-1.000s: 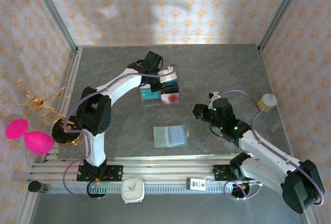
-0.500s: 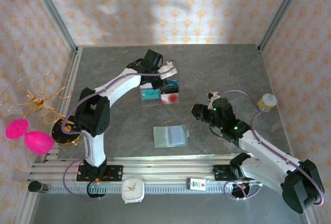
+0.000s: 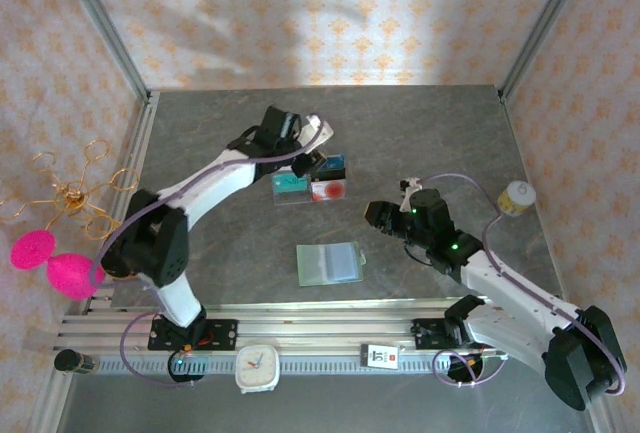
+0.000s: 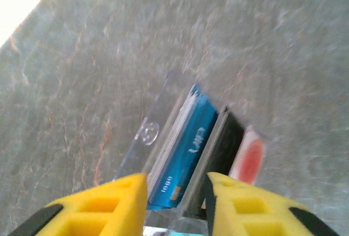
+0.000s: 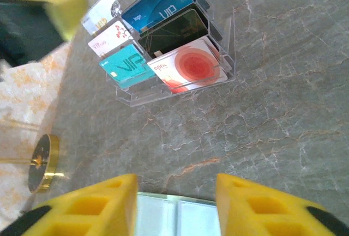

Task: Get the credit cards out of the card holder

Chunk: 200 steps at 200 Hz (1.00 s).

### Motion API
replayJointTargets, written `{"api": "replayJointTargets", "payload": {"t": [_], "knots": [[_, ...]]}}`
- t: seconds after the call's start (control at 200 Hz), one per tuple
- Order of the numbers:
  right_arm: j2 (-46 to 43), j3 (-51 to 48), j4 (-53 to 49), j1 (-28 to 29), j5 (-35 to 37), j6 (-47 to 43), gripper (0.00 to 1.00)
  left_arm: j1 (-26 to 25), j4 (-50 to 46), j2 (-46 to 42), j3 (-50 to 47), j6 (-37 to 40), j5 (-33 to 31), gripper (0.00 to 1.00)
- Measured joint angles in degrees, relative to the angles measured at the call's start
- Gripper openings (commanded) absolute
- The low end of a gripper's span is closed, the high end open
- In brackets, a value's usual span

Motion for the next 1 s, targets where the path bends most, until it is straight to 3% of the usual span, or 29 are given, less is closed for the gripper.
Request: {"api": "replayJointTargets", "payload": {"t": [0.03,0.045,0.06,0.255,0.355,0.435,0.526,0.556,0.566,0.746,1.001], "knots": [[0.42,-0.02,0.00,0.00,0.04,-0.13,0.54,-0.02,3.69,-3.21,-2.86,-2.95,0.72,0.81],[0.61,-0.02,-0.02,0.00,0.04,-0.35,0.57,-0.02,5.09,-4.31,-3.87,-4.63,0.87,0.94],[0.72,-0.07,0.00,0.00,0.09,-0.20,0.58,-0.02,6.84,-5.81,-5.18,-5.64,1.14,0.98],[0.79,-0.59,0.61,0.00,2.80,-1.05,0.67,-0.44,28.39,-20.98,-23.98,-23.54,-1.14,0.99],[-0.09,-0.83,1.03,0.00,6.84,-1.01,0.70,-0.74,33.77,-26.75,-34.69,-29.09,-8.52,0.99],[-1.29,-0.83,1.33,0.00,11.82,-0.24,0.74,-0.09,34.75,-29.46,-40.19,-32.59,-17.90,0.99],[-2.21,-0.81,1.53,0.00,17.11,0.28,0.78,2.34,36.39,-30.05,-42.93,-34.23,-27.89,0.99],[-2.29,-0.76,1.51,0.00,18.51,0.48,0.98,3.45,36.63,-29.75,-43.01,-34.62,-30.99,0.99],[-2.32,-0.76,1.51,0.00,19.06,0.98,1.00,3.76,36.68,-29.57,-43.01,-34.67,-31.67,0.99],[-2.34,0.17,1.49,0.00,26.58,1.33,1.00,11.50,37.92,-22.97,-42.36,-35.47,-40.57,0.99],[-2.32,1.53,1.22,0.00,36.68,2.14,1.00,13.81,41.99,-17.64,-43.47,-29.42,-47.01,1.00]]}}
